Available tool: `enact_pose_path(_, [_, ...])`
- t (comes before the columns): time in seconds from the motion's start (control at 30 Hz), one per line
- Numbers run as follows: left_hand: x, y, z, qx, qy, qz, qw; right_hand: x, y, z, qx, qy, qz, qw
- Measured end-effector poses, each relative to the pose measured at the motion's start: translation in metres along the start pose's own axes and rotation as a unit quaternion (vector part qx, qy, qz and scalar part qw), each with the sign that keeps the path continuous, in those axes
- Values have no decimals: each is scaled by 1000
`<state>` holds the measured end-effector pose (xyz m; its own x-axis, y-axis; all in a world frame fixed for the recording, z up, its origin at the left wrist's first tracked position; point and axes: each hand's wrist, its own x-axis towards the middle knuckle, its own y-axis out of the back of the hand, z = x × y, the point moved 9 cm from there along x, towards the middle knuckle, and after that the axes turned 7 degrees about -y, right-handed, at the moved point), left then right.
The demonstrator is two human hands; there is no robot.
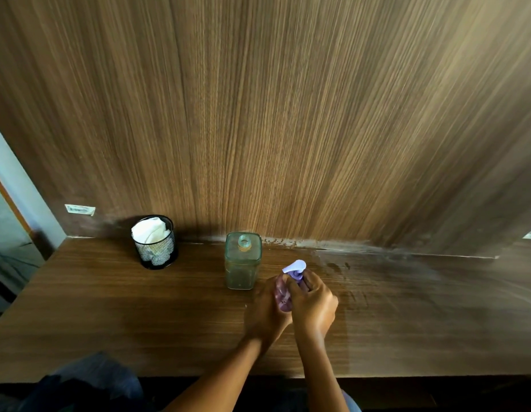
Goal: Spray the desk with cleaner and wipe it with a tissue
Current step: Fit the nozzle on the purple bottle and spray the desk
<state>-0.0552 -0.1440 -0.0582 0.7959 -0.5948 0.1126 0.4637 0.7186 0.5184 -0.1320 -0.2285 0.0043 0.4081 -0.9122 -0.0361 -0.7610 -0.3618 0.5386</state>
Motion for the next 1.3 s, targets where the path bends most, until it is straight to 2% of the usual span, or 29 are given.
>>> enact_pose_path(0.17, [1, 2, -6, -31, 8, 21, 999, -7, 5, -5, -11, 14, 17, 1000])
enact_pose_path(0.43, [-1, 4, 1, -30, -13, 11, 999, -11, 6, -6, -10, 22, 25, 999])
enact_pose_path(0.63, [1, 6, 1, -55, 11, 25, 998, -10, 4, -6, 0, 6, 21, 1000])
enact_pose_path(0.77, [-2, -2, 2, -153, 36, 16, 987, -6, 15, -9, 30, -1, 60, 998])
enact_pose_path(0.87, [-5, -13, 4, -176, 15, 6, 984, 4, 24, -10, 47, 2, 83, 995])
enact_pose_path(1.03, [-6, -21, 12, -175, 1, -3, 984, 9, 31, 0, 56, -19, 102, 993])
enact_pose_path(1.23, [-11, -49, 7, -191, 39, -29, 980, 12, 36, 18, 62, -57, 103, 991])
enact_pose_path(1.3, [-13, -53, 3, -158, 47, -33, 986, 13, 35, 20, 67, -52, 99, 991])
